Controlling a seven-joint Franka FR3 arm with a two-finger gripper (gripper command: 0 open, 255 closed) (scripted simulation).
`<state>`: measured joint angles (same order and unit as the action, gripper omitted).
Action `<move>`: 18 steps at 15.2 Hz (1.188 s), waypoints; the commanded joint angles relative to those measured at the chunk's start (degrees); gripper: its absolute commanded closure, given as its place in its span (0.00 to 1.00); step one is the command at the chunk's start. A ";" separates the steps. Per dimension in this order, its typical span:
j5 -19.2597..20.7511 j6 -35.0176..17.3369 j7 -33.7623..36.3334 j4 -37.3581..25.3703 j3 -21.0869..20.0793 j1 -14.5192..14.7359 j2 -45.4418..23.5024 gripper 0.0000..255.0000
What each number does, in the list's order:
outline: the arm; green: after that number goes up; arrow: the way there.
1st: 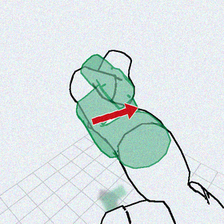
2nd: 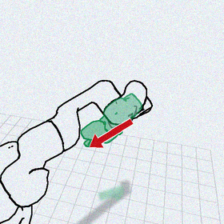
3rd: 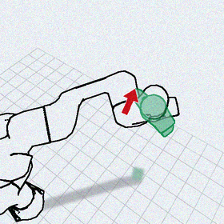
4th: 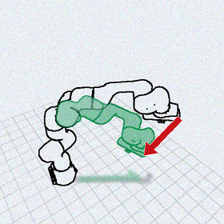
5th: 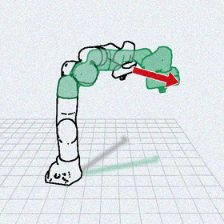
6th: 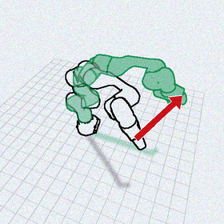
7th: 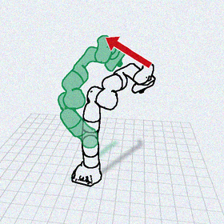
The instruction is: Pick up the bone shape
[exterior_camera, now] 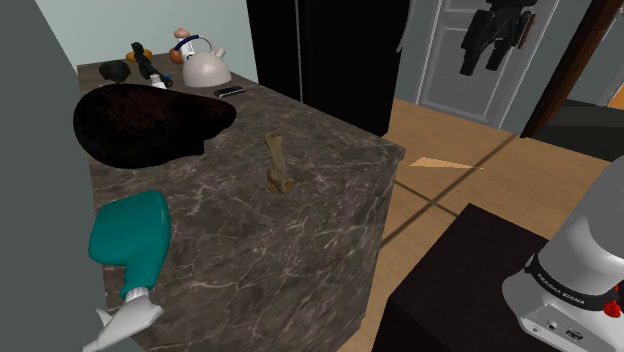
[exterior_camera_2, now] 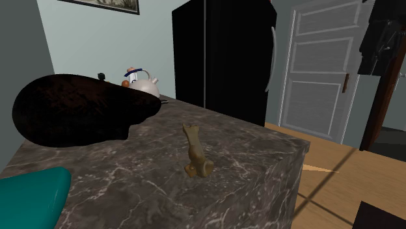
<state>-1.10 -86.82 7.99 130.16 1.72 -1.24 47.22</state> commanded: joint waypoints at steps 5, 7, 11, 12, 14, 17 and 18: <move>-3.15 -0.67 7.16 -2.09 -5.43 0.59 -4.84 0.00; -4.54 -1.04 10.70 -3.59 -8.05 0.79 -7.70 0.00; -6.72 -1.79 17.79 -7.49 -13.02 1.11 -14.21 0.00; -7.12 -1.96 19.58 -8.65 -14.19 1.19 -15.99 0.00; -7.75 -2.27 23.16 -11.19 -16.54 1.26 -19.75 0.00; -8.16 -2.62 28.64 -15.55 -19.89 1.40 -25.83 0.00; -8.14 -2.70 30.49 -17.16 -20.96 1.47 -27.99 0.00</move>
<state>-9.27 -89.28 36.40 114.90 -18.06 0.24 21.86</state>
